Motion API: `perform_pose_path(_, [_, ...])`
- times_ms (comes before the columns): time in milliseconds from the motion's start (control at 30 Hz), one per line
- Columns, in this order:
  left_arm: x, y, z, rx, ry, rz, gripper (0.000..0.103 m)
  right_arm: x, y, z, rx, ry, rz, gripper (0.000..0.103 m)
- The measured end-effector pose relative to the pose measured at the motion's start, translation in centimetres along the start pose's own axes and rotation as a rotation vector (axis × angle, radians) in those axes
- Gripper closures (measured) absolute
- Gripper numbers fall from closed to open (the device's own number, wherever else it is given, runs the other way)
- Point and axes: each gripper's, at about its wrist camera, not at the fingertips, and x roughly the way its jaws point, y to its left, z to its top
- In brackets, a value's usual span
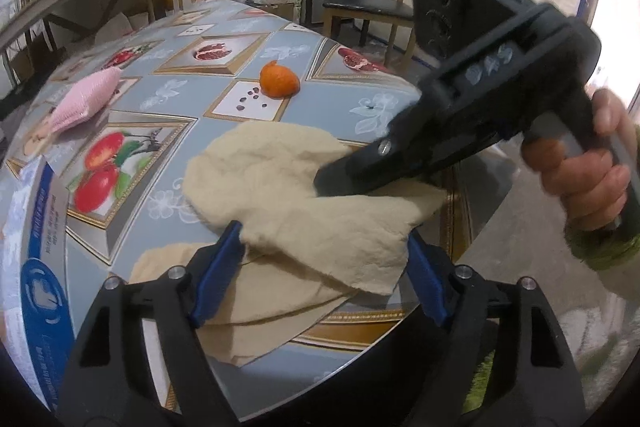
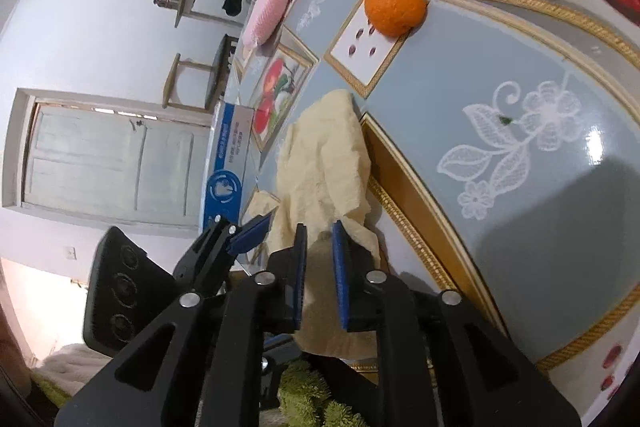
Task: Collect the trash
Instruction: 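Grasp the tan paper with the left gripper while the right approaches it, then grasp the white-and-blue toothpaste box with the right gripper and lift it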
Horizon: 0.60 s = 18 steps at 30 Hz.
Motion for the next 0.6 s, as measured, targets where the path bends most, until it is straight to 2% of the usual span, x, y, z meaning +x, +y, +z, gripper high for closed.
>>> perform_pose_path(200, [-0.1,0.1,0.0,-0.008,-0.005,0.03,0.041,-3.2,0.2,0.1,-0.004,-0.083,0.022,0.075])
perform_pose_path(367, [-0.3,0.4,0.0,-0.026,-0.011,0.051,0.051,-4.6,1.7,0.9,-0.025,-0.127,0.016,0.072])
perform_pose_path(600, [-0.9,1.5,-0.5,-0.076,-0.034,0.054,0.074,-4.3,5.1,2.7,-0.075,-0.132,-0.003,0.062])
